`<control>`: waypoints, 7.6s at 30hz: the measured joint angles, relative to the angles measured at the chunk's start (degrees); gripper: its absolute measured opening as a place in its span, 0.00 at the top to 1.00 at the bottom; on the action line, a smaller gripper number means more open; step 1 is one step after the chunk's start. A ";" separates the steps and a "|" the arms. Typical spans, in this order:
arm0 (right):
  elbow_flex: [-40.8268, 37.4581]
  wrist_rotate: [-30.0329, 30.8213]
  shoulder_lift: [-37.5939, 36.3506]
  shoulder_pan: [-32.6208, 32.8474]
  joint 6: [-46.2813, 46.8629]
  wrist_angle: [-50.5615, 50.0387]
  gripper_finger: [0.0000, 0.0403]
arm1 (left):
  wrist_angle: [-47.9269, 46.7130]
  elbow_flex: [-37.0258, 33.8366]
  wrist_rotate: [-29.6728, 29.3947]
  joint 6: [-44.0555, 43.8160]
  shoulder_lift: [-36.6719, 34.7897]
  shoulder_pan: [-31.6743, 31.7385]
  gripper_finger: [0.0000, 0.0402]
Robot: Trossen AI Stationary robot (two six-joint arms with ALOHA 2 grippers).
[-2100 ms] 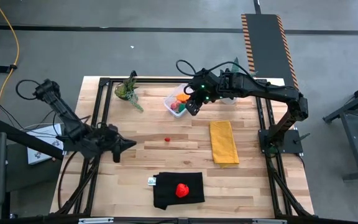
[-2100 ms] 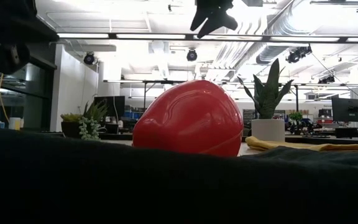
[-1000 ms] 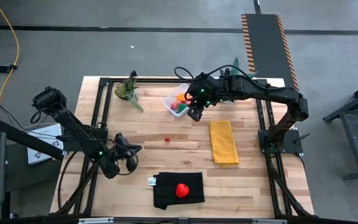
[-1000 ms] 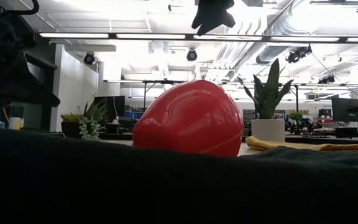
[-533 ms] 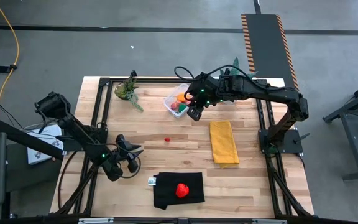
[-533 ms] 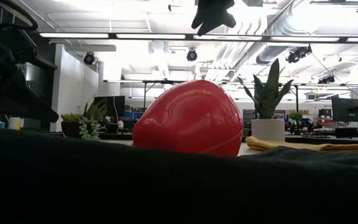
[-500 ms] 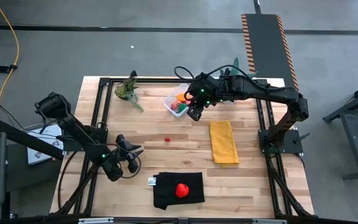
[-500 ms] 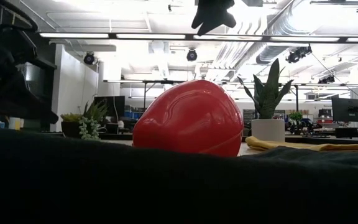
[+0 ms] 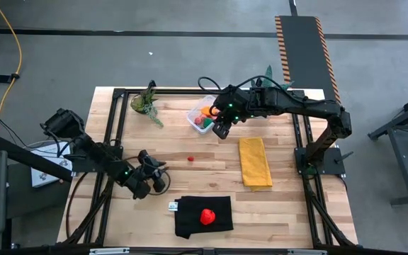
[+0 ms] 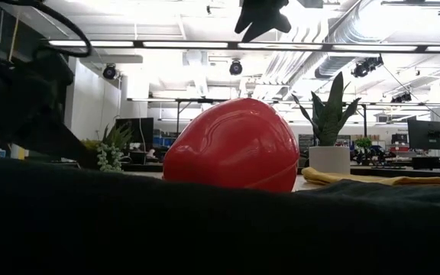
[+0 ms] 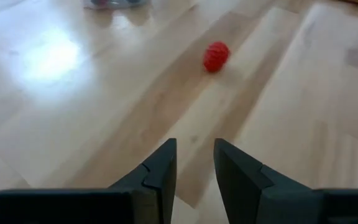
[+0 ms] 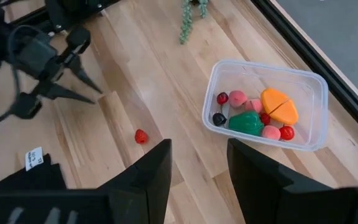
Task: Pick and placing Produce into tupperware
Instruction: Put the red raspberry into the transparent bin
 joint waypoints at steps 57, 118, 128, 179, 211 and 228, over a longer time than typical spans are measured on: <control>0.00 1.89 0.00 1.10 1.46 -0.42 0.64 | 41.50 -2.38 25.23 42.36 13.55 24.80 0.60; 0.00 2.32 0.00 0.97 0.63 -1.64 0.64 | 44.37 6.83 30.60 49.41 24.45 27.04 0.60; 0.00 2.30 0.00 0.97 0.21 -1.75 0.64 | 43.57 7.15 31.10 49.40 24.48 27.04 0.67; 0.00 2.91 0.00 0.93 -1.16 -0.76 0.64 | -10.16 7.08 40.34 45.99 -18.81 26.99 0.71; 0.00 2.89 -0.02 0.93 3.01 5.51 0.64 | -59.30 37.58 28.24 42.42 -33.83 26.99 0.71; 0.00 4.31 -0.04 0.93 2.79 8.88 0.64 | -56.67 49.77 -1.62 51.19 -36.99 27.01 0.71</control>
